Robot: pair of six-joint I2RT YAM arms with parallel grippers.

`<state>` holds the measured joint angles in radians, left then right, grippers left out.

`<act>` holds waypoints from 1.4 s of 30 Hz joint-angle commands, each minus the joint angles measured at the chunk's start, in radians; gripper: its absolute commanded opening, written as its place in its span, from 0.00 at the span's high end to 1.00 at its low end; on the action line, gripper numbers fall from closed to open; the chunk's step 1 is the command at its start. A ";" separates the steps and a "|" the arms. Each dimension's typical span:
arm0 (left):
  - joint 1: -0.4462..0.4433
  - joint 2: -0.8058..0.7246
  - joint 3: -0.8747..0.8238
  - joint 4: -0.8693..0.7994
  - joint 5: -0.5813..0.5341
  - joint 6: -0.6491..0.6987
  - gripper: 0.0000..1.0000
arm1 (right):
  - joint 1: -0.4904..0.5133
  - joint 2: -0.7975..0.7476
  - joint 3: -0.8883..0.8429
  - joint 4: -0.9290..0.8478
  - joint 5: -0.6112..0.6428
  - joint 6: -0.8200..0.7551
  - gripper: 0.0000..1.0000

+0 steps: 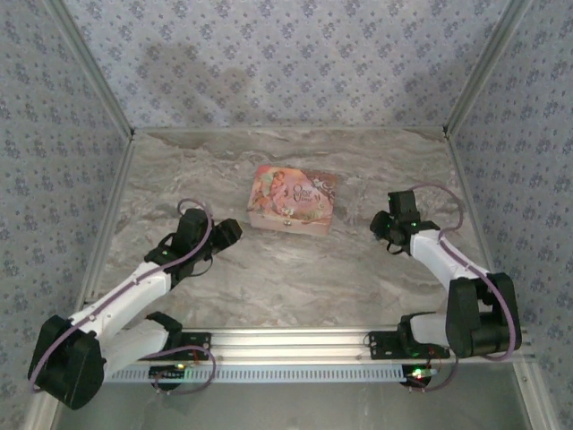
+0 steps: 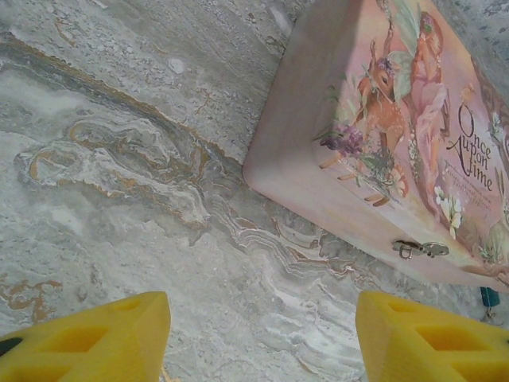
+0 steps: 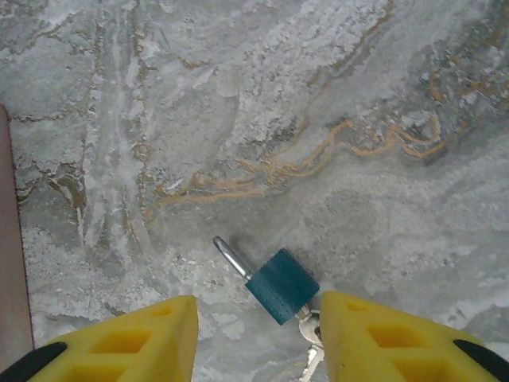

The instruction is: Unlock the padlock with the key

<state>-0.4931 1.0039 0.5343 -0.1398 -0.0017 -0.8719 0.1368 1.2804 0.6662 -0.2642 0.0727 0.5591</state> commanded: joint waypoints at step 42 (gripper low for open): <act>0.481 0.387 -0.077 0.727 -0.115 0.823 0.02 | -0.048 0.093 -0.297 0.968 0.377 -0.509 0.00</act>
<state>-0.0212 1.3640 0.4286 0.4789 -0.2001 -0.0998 0.1108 1.3415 0.3828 0.5594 0.5476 0.1028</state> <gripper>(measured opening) 0.984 0.999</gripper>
